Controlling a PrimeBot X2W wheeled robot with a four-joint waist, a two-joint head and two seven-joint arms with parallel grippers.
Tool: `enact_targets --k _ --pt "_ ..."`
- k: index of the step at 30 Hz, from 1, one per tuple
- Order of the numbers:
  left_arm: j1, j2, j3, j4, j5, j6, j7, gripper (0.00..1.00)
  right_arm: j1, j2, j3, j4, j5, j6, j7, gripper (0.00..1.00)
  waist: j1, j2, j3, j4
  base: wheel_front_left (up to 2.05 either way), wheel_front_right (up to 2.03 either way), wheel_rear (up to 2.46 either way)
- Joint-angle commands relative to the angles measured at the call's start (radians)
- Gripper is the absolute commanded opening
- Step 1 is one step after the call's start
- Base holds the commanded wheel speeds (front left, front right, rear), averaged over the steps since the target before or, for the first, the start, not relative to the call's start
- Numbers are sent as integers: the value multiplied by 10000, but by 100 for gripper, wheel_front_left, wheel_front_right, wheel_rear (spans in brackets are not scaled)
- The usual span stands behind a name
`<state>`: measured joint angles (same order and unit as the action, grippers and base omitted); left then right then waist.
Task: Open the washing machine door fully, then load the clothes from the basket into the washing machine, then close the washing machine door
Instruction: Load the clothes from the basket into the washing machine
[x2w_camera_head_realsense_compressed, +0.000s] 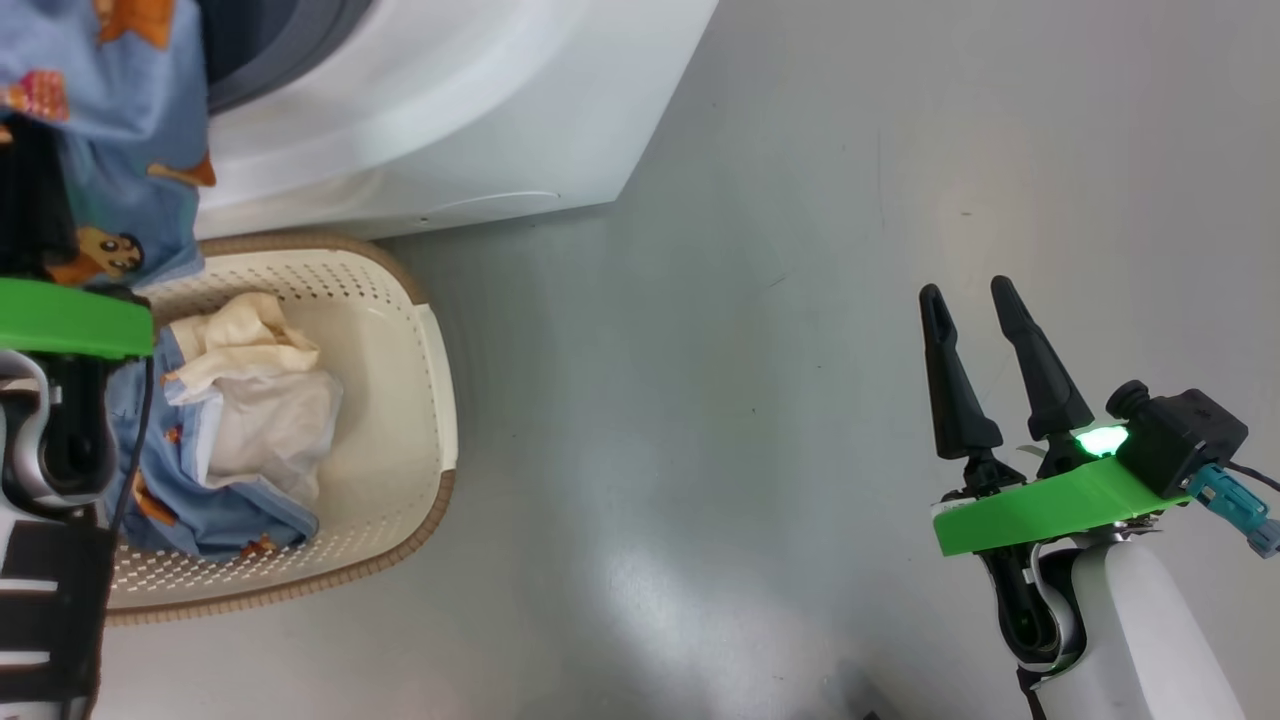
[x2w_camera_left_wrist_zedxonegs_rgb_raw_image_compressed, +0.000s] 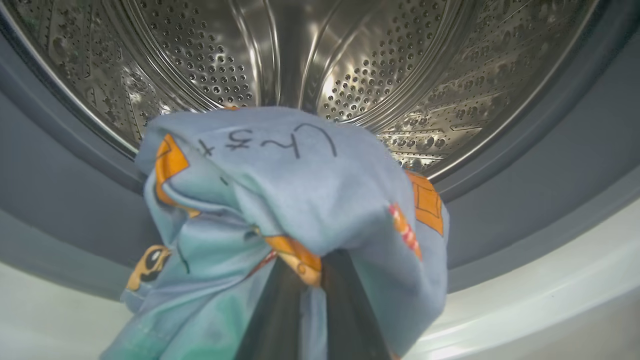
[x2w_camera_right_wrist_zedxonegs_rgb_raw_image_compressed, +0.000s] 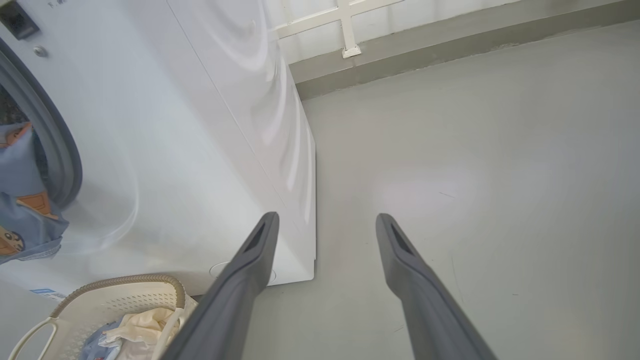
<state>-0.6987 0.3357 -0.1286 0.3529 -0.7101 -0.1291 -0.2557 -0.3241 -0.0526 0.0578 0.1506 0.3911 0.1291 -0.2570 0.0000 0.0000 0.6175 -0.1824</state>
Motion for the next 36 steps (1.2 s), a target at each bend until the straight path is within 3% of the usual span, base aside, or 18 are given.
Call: enact_targets --k 1,9,15,19,26,28,29,30,31,36 --pt "-226 541 230 -193 106 -15 -61 0 151 23 252 -208 230 16 -48 100 0 0 -10 -34 0 0 0" --pt "-2341 1240 -679 1345 -145 -15 -61 0 176 24 475 -139 428 16 -48 100 0 0 -99 -350 0 0 0" --pt "-3968 1738 -705 2419 590 -15 -61 0 231 24 695 -90 551 16 -48 100 0 0 -167 -690 0 0 0" --pt "-4588 1773 47 3030 1679 -15 -61 0 192 24 876 -74 668 16 -48 100 0 0 -158 -1017 0 0 0" --pt "-4744 1633 -692 4860 2335 -15 -61 0 361 24 873 -111 700 16 -48 100 0 0 -169 -1233 0 0 0" --pt "-4829 1574 -1056 5321 2188 -15 -61 36 399 24 856 -112 701 16 -48 100 0 0 -179 -1217 0 0 0" --pt "-4897 1590 -1299 5467 2174 -15 -61 48 412 24 846 -107 706 16 -48 100 0 0 -184 -1202 0 0 0" --pt "-4973 1606 -1481 5617 2139 -15 -61 86 415 24 845 -101 716 16 -48 100 0 0 -187 -1181 0 0 0" --pt "-5049 1580 -1597 5832 2003 -15 -61 100 403 24 857 -90 733 16 -48 100 0 0 -192 -1155 0 0 0" --pt "-5422 1572 -2266 6473 1541 -15 -61 100 301 24 954 -58 765 16 -48 100 0 0 -245 -1042 0 0 0"
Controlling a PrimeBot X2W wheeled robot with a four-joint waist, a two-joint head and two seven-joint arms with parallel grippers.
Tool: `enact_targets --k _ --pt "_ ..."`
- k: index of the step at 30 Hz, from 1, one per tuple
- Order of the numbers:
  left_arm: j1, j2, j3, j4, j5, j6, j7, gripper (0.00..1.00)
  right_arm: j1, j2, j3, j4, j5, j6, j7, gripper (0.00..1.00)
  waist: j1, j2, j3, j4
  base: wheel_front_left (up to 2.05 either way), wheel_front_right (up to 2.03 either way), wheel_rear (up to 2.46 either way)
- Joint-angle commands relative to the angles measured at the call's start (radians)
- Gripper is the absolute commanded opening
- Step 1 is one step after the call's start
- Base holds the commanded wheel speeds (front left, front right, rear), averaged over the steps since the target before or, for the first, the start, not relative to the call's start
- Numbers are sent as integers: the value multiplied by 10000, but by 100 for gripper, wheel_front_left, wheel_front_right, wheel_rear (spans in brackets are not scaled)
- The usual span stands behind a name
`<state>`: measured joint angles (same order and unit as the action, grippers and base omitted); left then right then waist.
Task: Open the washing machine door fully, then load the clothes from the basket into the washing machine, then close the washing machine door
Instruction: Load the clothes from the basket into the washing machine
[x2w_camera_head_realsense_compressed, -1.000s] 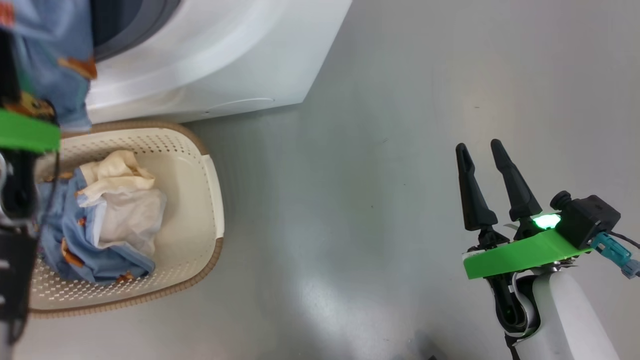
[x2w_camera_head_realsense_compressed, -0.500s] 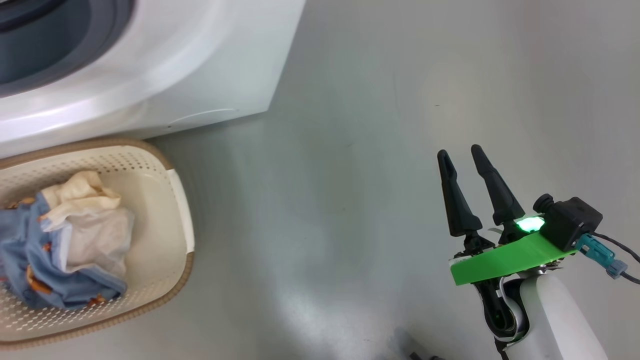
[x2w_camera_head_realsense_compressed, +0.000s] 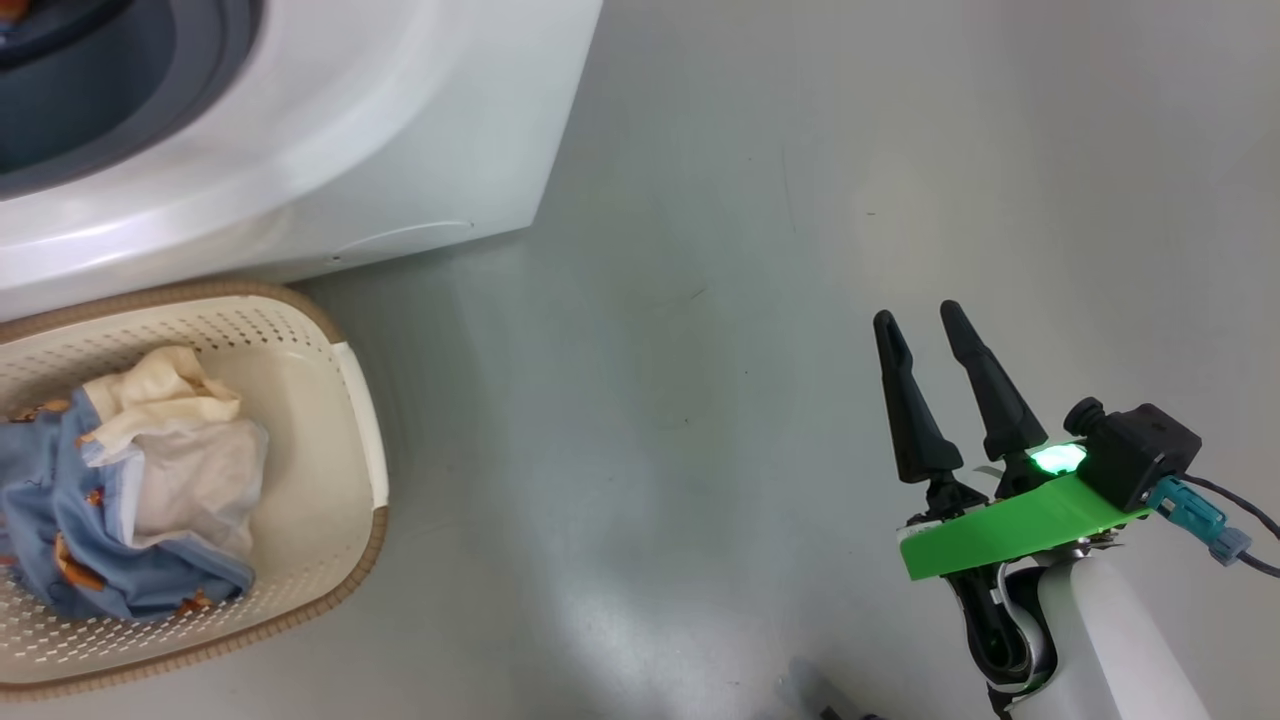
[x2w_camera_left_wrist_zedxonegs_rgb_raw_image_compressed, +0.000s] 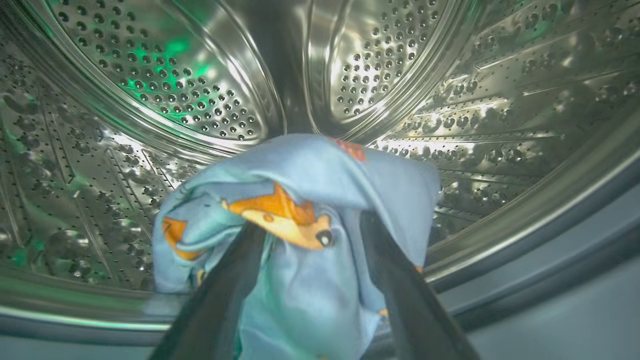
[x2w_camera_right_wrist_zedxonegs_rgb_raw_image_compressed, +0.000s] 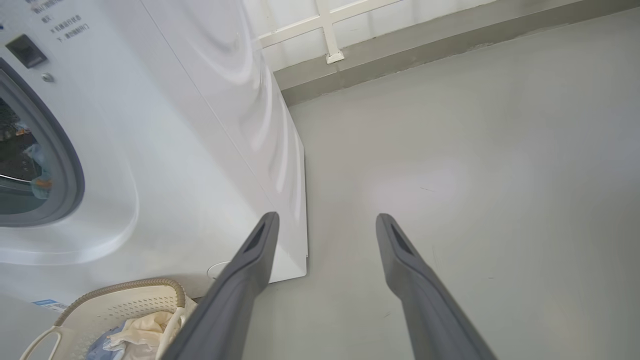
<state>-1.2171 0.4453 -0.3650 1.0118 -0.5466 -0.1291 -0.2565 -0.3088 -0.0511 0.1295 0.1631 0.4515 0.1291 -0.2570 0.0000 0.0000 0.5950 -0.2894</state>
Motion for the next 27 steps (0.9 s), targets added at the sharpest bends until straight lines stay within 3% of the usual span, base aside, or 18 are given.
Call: enact_targets --k 1,11,21,27 --pt "-272 486 -6 -43 -180 -15 -53 100 137 9 250 -179 163 16 -48 100 0 0 -38 42 0 0 0" --pt "-34 435 -356 -211 -1012 -15 -53 100 142 9 162 -139 102 16 -48 100 0 0 -190 215 0 0 0" --pt "1380 -63 597 -1316 -1143 -15 -53 100 246 9 -49 -59 -108 16 -48 100 0 0 -704 596 0 0 0" --pt "2625 -501 1594 -2339 -446 -15 -53 100 380 9 -267 64 -328 16 -48 100 0 0 -1193 932 0 0 0"
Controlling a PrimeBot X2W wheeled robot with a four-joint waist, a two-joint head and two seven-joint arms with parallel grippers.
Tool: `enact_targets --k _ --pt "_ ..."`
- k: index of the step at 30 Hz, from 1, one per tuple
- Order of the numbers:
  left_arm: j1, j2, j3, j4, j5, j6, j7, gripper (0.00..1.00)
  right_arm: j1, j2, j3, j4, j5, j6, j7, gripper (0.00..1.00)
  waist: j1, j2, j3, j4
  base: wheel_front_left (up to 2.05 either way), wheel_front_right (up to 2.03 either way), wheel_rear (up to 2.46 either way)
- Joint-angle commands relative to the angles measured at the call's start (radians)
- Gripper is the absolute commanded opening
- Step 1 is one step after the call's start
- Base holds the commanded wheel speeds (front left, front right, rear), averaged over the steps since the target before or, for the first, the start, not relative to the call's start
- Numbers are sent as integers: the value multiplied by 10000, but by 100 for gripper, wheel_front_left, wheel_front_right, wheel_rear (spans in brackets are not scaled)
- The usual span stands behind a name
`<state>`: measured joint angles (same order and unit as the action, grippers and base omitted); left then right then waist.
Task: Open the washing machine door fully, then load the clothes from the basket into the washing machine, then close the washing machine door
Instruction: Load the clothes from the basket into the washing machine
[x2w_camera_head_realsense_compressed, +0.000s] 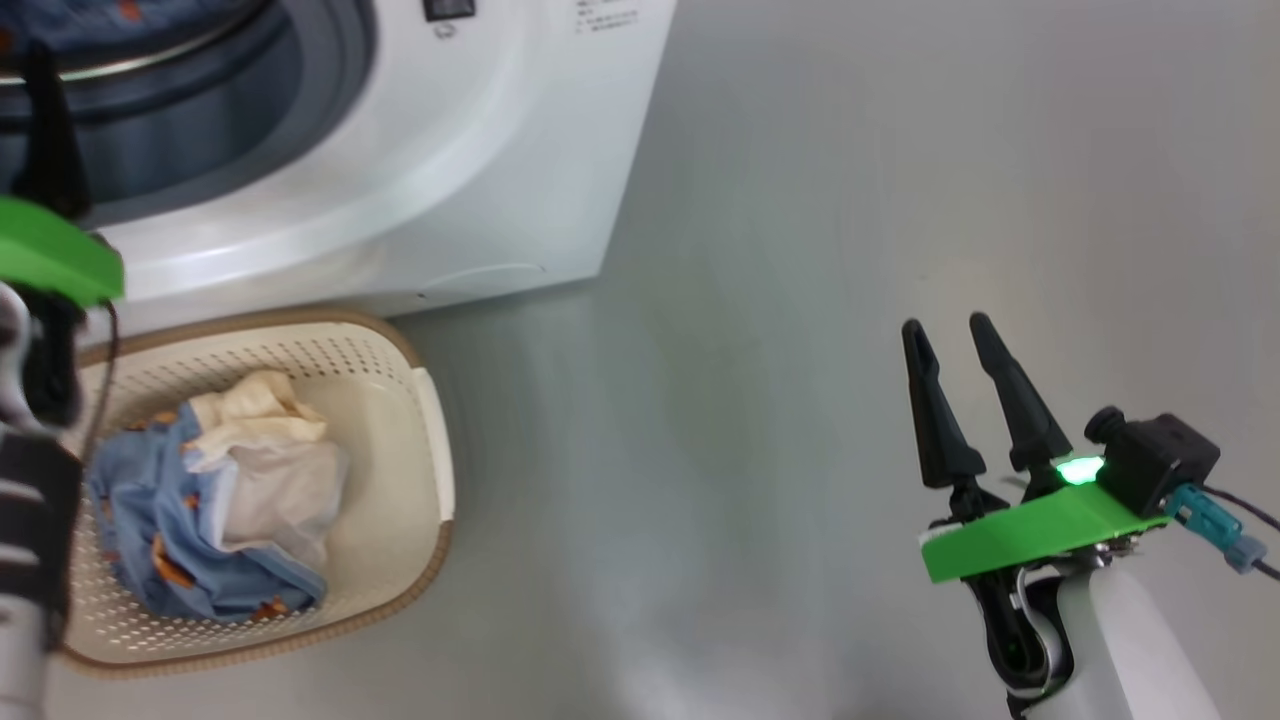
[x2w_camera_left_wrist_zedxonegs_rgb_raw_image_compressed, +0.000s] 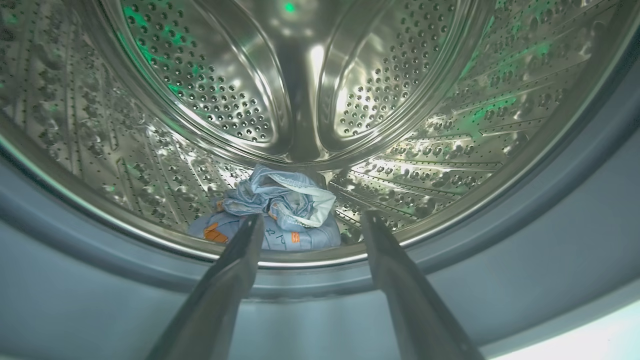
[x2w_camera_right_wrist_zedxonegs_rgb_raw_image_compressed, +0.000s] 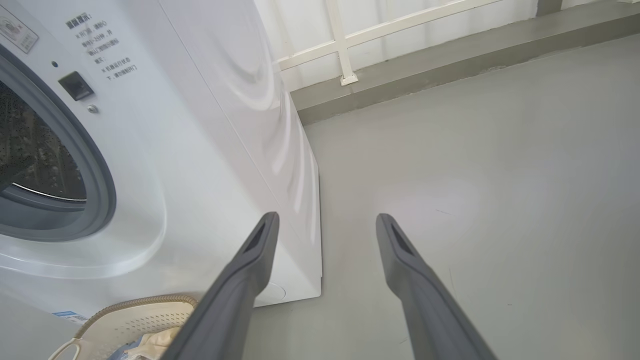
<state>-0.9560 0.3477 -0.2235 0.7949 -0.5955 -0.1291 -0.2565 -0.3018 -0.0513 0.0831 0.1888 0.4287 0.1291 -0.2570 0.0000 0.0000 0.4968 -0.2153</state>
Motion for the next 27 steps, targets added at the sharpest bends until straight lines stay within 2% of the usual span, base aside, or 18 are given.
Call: enact_targets --k 1,14,27 --pt "270 348 439 -347 165 -15 -53 100 346 11 155 -177 -130 16 -48 100 0 0 -314 250 0 0 0" --pt "3529 -897 2014 -2092 1994 -15 -53 100 1217 -413 -171 45 -234 16 -48 100 0 0 -1791 947 0 0 0" --pt "6146 -1402 2607 -3250 2534 -15 -53 100 1969 -979 -267 194 -73 16 -48 100 0 0 -3141 1219 0 0 0"
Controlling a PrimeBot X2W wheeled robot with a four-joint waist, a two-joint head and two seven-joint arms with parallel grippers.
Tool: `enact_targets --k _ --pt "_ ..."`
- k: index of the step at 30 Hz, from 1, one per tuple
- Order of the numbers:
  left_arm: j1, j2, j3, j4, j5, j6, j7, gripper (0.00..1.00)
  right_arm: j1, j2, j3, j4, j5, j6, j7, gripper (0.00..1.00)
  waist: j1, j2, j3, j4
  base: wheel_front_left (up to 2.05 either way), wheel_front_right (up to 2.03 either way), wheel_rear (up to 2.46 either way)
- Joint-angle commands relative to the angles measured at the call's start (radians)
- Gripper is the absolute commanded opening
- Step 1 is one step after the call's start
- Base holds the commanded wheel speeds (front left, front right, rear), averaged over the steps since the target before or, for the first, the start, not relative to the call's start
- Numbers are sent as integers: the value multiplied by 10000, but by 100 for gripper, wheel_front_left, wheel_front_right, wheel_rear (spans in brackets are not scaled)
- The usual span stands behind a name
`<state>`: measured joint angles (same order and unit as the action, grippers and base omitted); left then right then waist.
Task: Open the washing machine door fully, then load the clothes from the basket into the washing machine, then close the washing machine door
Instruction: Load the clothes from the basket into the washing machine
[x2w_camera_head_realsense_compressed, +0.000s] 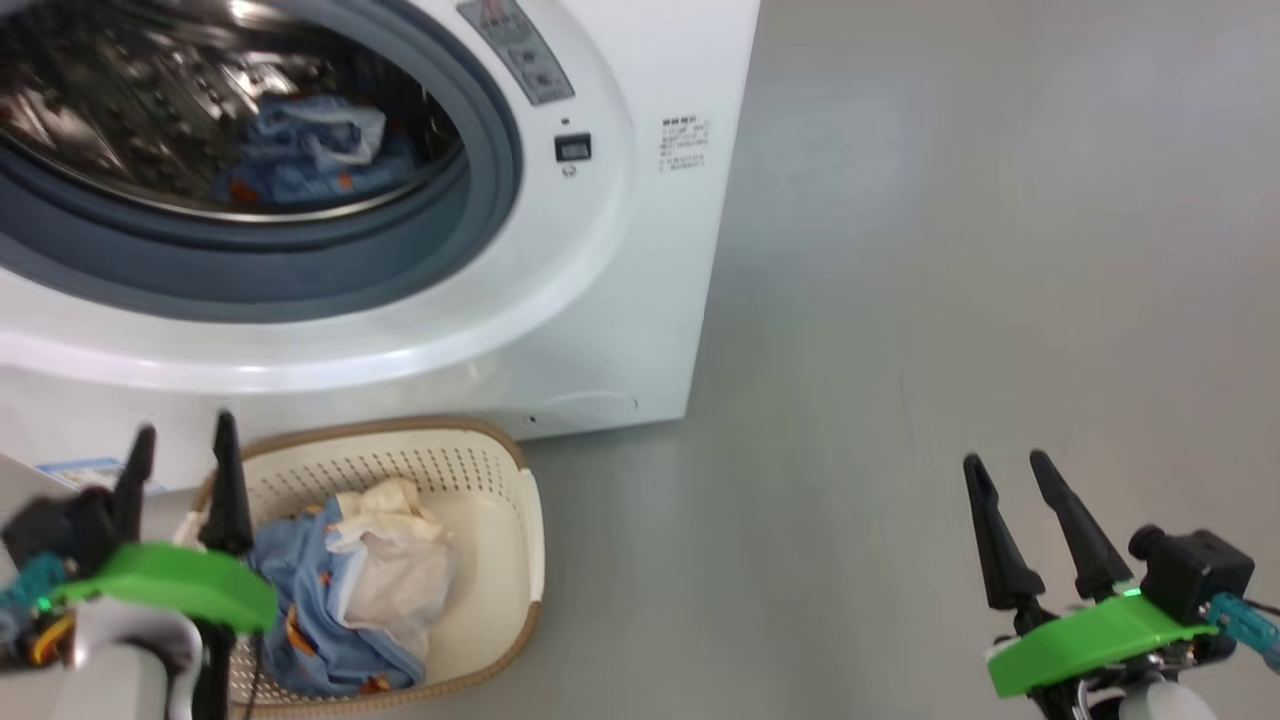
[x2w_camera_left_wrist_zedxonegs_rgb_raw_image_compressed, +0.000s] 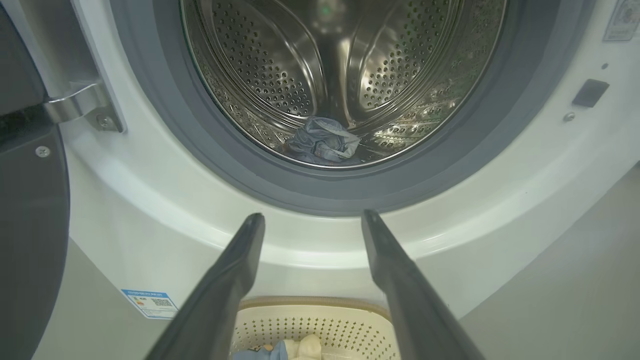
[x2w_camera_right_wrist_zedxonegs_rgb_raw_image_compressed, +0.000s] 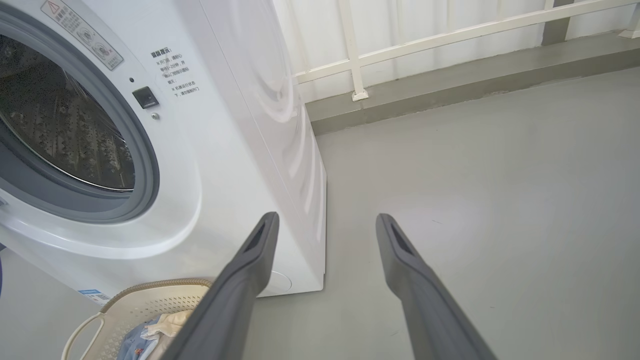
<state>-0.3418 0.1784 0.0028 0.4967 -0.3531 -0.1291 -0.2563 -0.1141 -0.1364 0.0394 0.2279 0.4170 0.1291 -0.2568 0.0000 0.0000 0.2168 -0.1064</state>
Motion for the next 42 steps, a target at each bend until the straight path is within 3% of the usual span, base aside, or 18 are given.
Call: enact_targets --k 1,22,42 --pt "180 268 359 -350 125 -15 -55 100 161 -160 174 -184 51 16 -49 100 0 0 -444 142 0 0 0" --pt "3414 -331 966 -2323 393 -15 -55 100 1445 -677 -138 -416 223 16 -49 100 0 0 -1538 356 0 0 0" --pt "3425 -414 1086 -2701 326 -15 -55 100 1319 -447 -211 -578 125 16 -49 100 0 0 -1208 386 0 0 0"
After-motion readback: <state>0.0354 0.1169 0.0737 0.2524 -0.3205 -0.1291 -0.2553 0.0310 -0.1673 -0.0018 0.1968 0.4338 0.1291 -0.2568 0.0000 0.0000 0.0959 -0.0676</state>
